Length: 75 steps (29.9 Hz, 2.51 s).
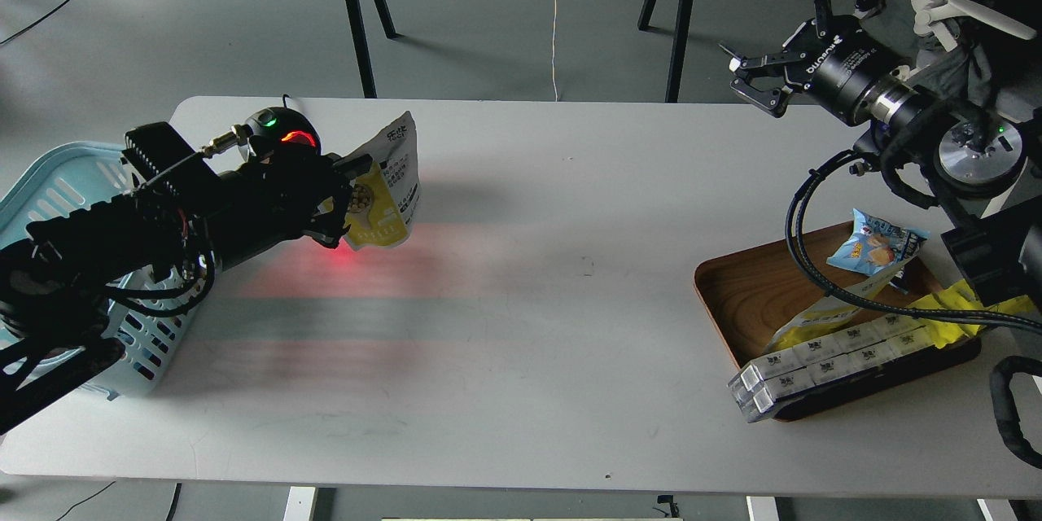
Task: Scan snack and place in basket
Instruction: 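Hold the packet in front of the black scanner with the left gripper, then move the packet over the blue basket and release it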
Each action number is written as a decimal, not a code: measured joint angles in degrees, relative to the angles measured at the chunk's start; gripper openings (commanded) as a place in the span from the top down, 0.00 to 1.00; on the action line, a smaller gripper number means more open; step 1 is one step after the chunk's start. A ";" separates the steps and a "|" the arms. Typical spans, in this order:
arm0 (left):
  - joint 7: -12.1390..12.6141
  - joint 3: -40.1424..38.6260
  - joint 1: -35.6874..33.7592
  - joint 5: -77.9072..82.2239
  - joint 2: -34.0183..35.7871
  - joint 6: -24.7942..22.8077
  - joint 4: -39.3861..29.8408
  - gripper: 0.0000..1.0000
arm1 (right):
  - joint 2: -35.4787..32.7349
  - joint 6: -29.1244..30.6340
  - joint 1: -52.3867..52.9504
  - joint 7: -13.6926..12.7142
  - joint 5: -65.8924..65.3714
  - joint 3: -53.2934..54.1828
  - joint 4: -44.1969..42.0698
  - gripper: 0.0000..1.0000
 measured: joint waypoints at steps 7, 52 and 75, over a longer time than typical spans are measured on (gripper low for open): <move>2.20 -0.45 0.20 0.00 1.76 -6.14 -3.37 1.00 | 0.06 0.00 -0.14 0.00 -0.09 -0.01 0.00 0.01; -11.15 6.19 -0.11 -20.91 44.94 20.76 5.65 1.00 | 1.68 0.18 0.01 0.70 -0.54 -0.01 -0.01 0.01; -14.12 31.81 0.01 -25.71 38.42 29.36 15.72 0.99 | 1.92 0.12 0.05 0.70 -1.43 -0.01 -0.01 0.01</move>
